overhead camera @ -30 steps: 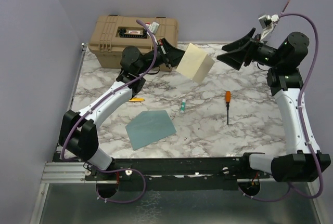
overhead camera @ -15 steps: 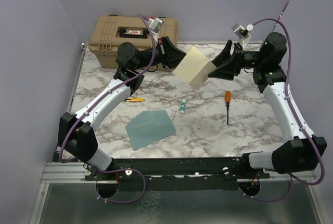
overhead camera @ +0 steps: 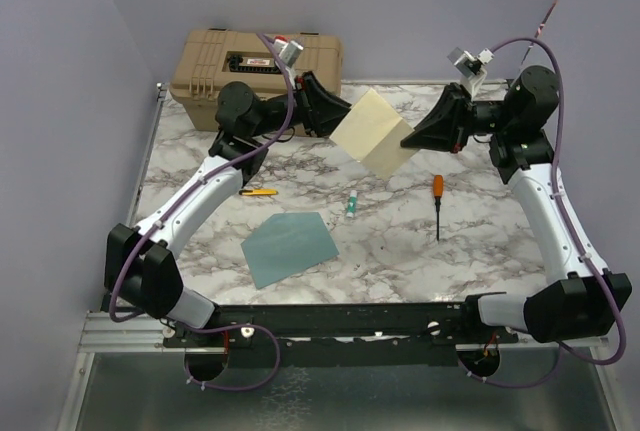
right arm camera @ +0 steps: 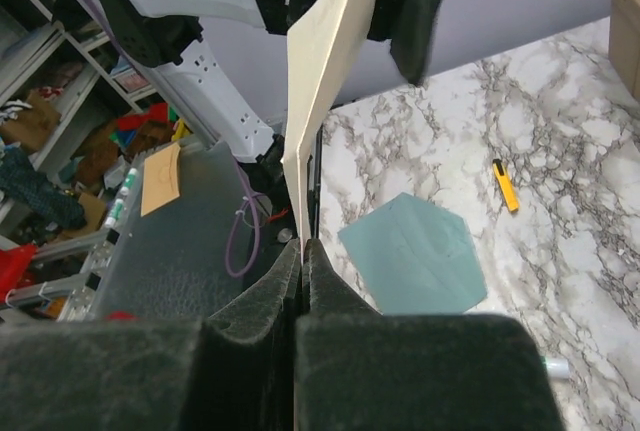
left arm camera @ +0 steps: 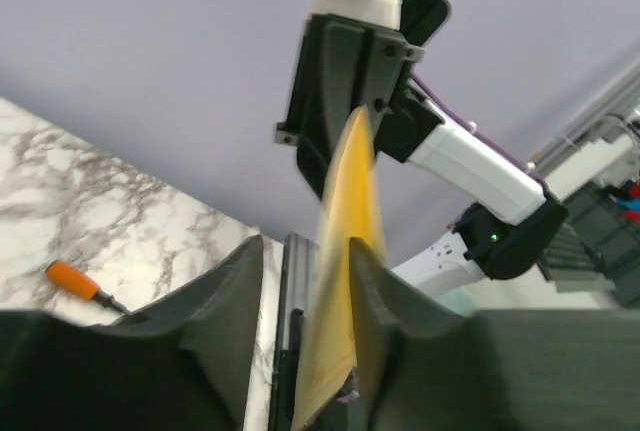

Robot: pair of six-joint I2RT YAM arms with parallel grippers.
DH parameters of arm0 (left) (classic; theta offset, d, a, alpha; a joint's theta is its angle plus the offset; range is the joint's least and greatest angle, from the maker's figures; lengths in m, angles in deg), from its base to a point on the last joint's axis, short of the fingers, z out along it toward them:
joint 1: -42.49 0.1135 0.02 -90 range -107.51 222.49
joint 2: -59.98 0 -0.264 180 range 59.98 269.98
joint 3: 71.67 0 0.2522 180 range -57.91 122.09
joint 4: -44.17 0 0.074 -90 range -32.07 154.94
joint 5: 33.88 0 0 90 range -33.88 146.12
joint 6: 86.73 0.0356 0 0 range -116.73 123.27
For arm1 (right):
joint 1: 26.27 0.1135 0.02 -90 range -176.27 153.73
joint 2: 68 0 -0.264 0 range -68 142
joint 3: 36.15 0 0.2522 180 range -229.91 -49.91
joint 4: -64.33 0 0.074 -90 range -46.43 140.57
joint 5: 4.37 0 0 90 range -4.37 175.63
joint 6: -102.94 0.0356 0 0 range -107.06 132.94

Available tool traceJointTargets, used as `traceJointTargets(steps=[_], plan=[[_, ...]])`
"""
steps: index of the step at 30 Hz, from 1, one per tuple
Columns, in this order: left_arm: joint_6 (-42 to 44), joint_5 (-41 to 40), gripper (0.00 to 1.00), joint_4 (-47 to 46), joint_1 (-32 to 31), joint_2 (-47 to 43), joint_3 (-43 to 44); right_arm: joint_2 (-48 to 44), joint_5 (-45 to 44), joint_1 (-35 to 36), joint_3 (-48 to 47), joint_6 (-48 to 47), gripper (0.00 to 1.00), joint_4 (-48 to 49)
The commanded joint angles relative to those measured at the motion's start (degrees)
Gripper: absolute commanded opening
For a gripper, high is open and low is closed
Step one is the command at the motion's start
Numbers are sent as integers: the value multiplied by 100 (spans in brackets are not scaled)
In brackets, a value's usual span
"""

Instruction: Place the letter into the envelope and seal it

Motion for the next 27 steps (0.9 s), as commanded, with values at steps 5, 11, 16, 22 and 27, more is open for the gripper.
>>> traceJointTargets(steps=[5, 11, 16, 22, 27], plan=[[3076, -2012, 76, 3387, 609, -1013, -209, -136, -960, 15, 78, -164, 0, -292], [3777, -4997, 95, 4732, 733, -1641, -480, -70, -2540, 6, 229, -432, 1, -1181], [3724, -5609, 99, 4843, 733, -1851, -392, -18, -3153, 9, 303, -286, 1, -1246], [3674, -2607, 99, 4199, 570, -1539, -52, 47, -2469, 15, 474, 121, 1, -671], [3683, -2193, 99, 3487, -436, -1297, 77, -8, -1982, 15, 483, 366, 1, -306]])
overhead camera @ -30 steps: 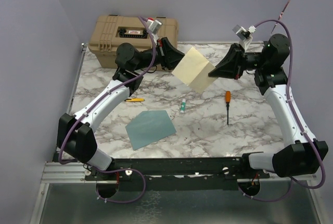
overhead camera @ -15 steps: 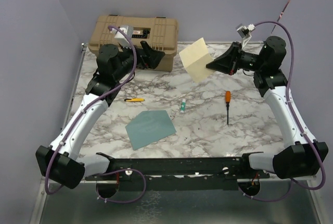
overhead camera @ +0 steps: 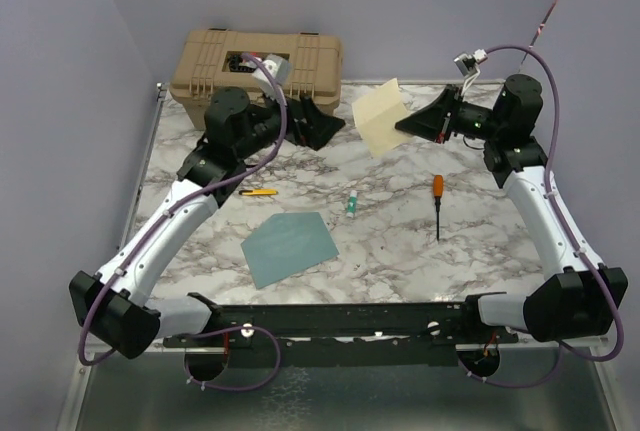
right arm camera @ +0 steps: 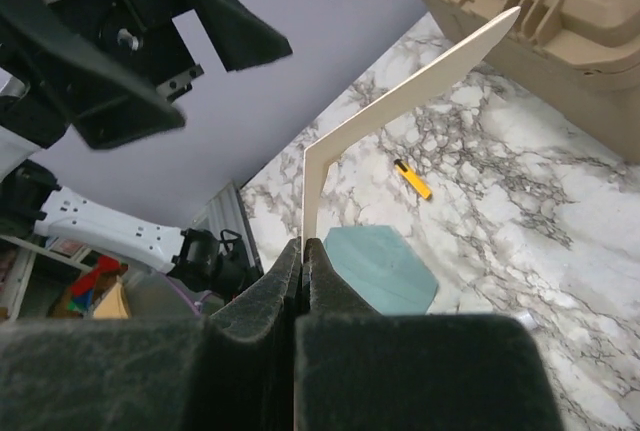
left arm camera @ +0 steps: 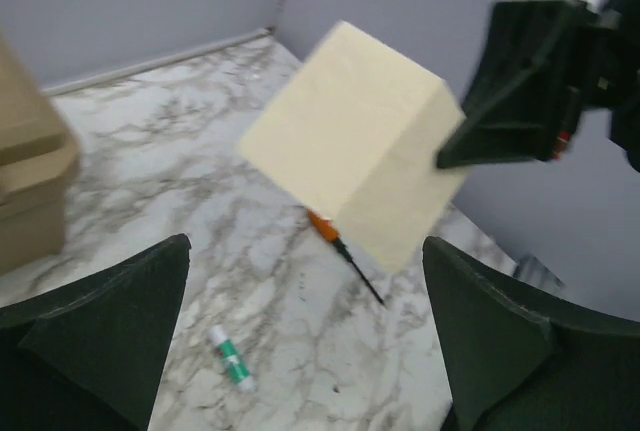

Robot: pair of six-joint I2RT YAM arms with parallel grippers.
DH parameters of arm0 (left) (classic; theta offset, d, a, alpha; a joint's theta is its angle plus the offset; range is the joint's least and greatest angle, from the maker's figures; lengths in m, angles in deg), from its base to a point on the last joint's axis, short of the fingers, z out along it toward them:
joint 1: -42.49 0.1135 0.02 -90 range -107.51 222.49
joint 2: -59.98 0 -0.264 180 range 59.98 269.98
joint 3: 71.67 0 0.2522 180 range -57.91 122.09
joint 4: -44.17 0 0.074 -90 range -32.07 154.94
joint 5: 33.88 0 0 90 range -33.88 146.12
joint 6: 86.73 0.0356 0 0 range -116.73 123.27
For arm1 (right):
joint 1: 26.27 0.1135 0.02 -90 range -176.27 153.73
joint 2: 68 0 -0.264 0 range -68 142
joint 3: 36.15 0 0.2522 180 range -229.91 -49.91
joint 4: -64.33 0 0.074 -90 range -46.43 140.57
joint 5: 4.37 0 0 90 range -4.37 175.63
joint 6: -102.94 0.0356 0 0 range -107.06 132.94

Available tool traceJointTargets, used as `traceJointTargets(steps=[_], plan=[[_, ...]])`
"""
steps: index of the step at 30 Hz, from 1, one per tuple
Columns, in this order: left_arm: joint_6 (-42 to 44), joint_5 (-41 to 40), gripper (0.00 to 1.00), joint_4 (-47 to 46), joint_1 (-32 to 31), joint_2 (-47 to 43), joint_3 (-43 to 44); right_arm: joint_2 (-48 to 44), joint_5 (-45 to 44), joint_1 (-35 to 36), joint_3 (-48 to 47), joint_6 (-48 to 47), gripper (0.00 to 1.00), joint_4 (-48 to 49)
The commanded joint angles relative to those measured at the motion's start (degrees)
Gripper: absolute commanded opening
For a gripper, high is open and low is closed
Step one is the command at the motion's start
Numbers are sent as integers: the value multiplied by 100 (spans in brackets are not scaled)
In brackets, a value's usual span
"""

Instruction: Place the letter into the envelope and seal it

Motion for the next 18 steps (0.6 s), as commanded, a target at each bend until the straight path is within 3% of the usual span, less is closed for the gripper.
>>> traceJointTargets(steps=[1, 8, 18], plan=[[75, 983, 99, -728, -830, 259, 339, -10, 482, 15, -26, 225, 1, 371], [-138, 1345, 99, -1205, -1131, 556, 336, -182, 694, 15, -18, 308, 1, 479], [-187, 2062, 85, -1377, -1164, 549, 234, -287, 424, 15, -118, 375, 1, 370]])
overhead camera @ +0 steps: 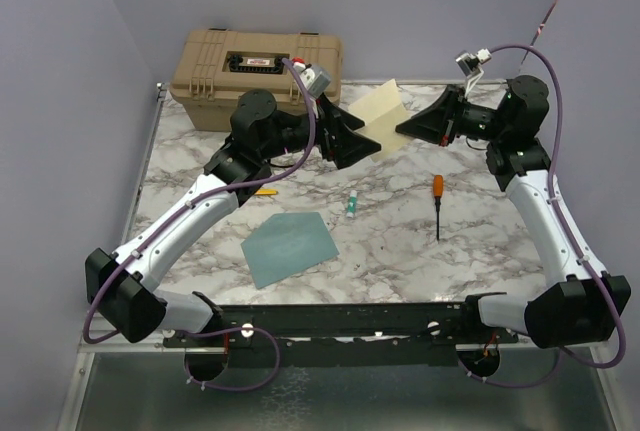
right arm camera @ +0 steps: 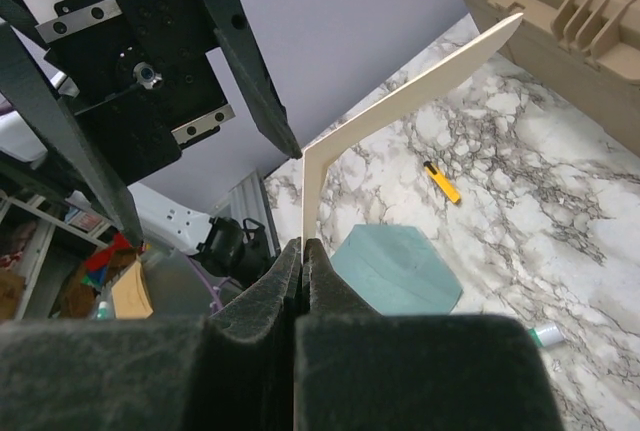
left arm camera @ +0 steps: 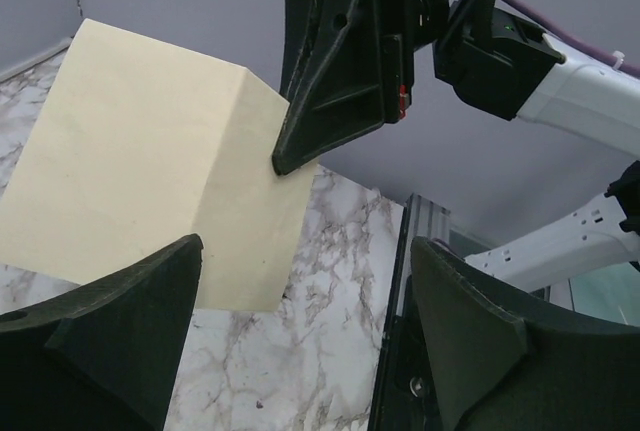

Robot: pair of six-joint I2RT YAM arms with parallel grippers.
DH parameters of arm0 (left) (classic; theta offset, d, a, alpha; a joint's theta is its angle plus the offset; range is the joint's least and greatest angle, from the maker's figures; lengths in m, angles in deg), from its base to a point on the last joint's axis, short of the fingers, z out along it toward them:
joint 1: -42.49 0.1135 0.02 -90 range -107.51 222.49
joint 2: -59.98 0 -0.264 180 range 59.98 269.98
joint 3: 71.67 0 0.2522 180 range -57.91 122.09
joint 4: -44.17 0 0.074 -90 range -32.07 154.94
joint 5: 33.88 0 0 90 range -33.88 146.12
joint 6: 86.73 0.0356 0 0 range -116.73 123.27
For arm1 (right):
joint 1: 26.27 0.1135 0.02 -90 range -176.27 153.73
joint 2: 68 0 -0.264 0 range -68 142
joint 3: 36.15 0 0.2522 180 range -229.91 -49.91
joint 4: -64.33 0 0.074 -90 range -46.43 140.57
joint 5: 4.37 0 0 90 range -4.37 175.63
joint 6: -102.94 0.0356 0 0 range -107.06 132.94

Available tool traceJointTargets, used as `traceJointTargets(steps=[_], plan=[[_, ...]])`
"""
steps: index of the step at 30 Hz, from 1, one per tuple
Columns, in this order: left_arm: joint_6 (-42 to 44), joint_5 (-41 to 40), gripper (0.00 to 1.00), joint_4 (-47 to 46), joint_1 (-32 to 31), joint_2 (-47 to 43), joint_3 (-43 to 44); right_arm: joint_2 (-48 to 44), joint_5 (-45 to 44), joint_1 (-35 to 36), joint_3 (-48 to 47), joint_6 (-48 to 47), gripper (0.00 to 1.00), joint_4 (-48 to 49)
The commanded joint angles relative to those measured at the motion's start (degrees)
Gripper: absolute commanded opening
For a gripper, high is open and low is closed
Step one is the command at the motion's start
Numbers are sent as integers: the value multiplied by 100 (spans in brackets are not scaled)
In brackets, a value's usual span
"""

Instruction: Place the letter into the envelope and seal it

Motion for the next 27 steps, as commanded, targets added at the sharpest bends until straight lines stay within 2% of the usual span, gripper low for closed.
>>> traceJointTargets(steps=[1, 7, 9, 12, 16, 19, 21, 24, 27], plan=[[9, 502, 85, -265, -33, -73, 38, -113, -97, 15, -135, 92, 0, 45], [58, 504, 85, -229, -29, -93, -15, -45, -91, 15, -170, 191, 1, 127], [94, 354, 84, -185, -29, -88, -69, -16, 166, 15, -159, 248, 0, 313], [371, -264, 87, 142, -30, -127, -27, -43, 490, 15, -159, 205, 1, 459], [881, -901, 94, 663, -21, -159, 242, -55, 550, 15, -320, -327, 1, -224], [1051, -741, 96, 713, -25, -169, 309, -53, 757, 15, -281, -173, 1, -73], [1051, -329, 96, 663, -25, -92, 339, -57, 892, 24, -231, 56, 1, 188], [839, 230, 90, 432, -31, 82, 395, -24, 1078, 64, -242, 248, 1, 387], [662, 590, 74, 235, -28, 276, 468, 21, 1104, 98, -284, 264, 1, 332]])
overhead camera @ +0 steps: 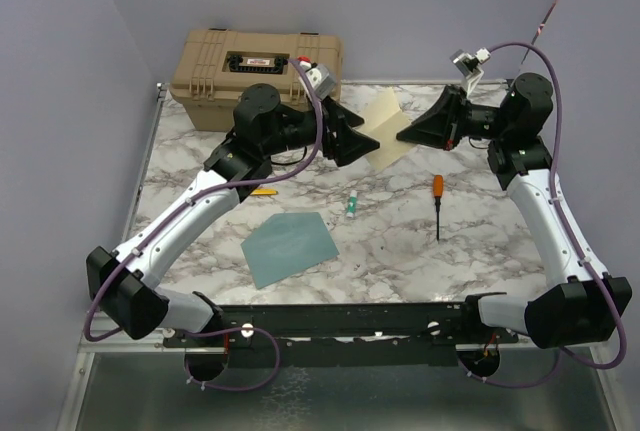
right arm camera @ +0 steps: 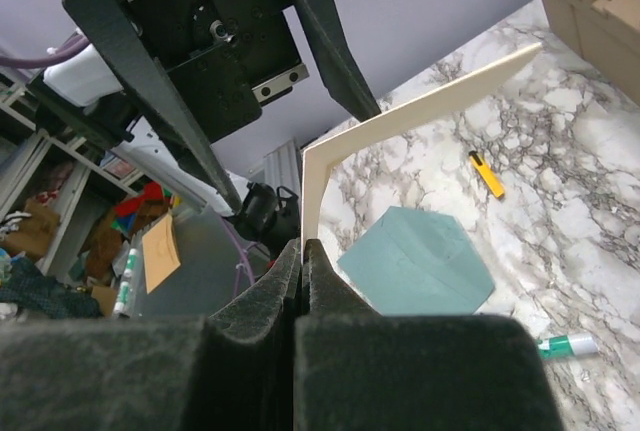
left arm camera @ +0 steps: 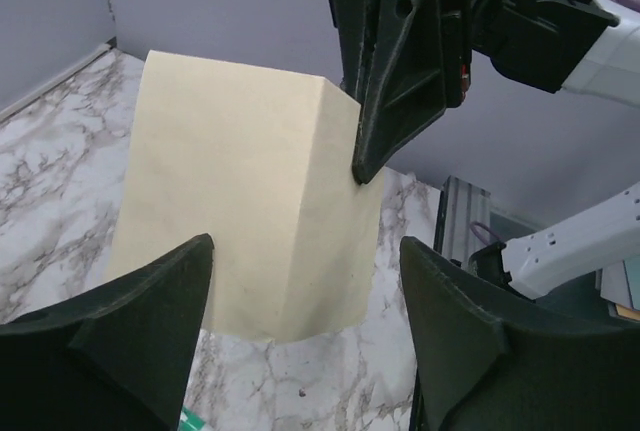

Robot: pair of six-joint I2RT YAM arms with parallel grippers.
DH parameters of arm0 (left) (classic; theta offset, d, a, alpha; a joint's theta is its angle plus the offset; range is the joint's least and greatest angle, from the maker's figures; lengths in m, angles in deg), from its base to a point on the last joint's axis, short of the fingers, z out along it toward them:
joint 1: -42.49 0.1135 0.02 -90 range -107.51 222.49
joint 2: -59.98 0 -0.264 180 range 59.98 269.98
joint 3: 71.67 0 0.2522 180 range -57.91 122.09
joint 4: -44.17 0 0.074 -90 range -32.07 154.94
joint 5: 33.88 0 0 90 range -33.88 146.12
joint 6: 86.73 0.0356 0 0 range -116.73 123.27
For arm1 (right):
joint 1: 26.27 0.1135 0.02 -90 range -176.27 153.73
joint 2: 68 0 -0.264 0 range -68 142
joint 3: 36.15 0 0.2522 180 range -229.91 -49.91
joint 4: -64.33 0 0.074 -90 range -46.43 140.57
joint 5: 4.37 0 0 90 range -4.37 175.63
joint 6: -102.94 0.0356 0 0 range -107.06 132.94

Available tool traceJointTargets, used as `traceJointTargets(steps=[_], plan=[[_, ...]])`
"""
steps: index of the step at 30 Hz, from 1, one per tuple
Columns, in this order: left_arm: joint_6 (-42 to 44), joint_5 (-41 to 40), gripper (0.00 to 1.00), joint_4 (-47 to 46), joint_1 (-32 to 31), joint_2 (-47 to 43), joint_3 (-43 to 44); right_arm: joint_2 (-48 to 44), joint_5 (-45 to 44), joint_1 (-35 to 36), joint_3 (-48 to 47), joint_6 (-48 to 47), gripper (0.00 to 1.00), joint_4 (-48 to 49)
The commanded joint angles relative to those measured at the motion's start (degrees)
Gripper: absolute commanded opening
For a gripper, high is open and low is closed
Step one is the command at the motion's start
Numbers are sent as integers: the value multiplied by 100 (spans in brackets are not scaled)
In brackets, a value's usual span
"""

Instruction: Place the letter into the envelope and seal it

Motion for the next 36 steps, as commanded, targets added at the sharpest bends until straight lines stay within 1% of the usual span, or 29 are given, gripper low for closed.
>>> traceJointTargets(steps=[1, 2, 6, 9, 13, 14, 17, 18, 20, 21, 25, 26, 27, 28, 30, 31, 33, 36], plan=[[-157, 816, 69, -296, -33, 301, 246, 39, 313, 67, -151, 162, 1, 175], [-189, 890, 64, -302, -34, 351, 268, 46, 317, 68, -160, 185, 1, 187], [-335, 1179, 49, -405, -35, 515, 281, 76, 322, 77, -196, 270, 1, 275], [-371, 1237, 40, -407, -36, 549, 273, 85, 315, 85, -192, 319, 1, 349], [-383, 1280, 21, -415, -38, 537, 282, 64, 305, 86, -156, 286, 1, 365], [-387, 1273, 18, -414, -35, 528, 281, 60, 296, 93, -145, 267, 1, 346], [-384, 1215, 14, -399, -33, 476, 252, 52, 208, 89, -167, 68, 1, 134], [-388, 1207, 12, -391, -34, 457, 240, 58, 161, 90, -182, 9, 0, 49], [-391, 1190, 2, -380, -31, 434, 222, 69, 56, 89, -210, -64, 1, -82], [-386, 1188, 0, -380, -25, 417, 212, 71, 1, 94, -225, -97, 1, -129], [-388, 1099, 0, -358, -17, 351, 189, 64, -430, 86, -300, -112, 2, -280], [-402, 926, 0, -347, -12, 323, 181, 45, -588, 88, -309, -84, 8, -296], [-427, 776, 0, -338, -4, 283, 162, 8, -836, 87, -303, -49, 19, -309], [-465, 643, 0, -336, 4, 253, 159, -17, -982, 86, -298, -35, 32, -330], [-585, 411, 0, -347, 10, 196, 166, -152, -1412, 85, -238, 49, 56, -328], [-654, 316, 0, -365, 10, 172, 179, -224, -1632, 85, -182, 137, 64, -295], [-883, 89, 0, -403, 13, 134, 208, -373, -2034, 85, -132, 370, 77, -217], [-1380, -127, 0, -643, 14, 119, 183, -617, -2499, 85, 152, 1000, 90, 357]])
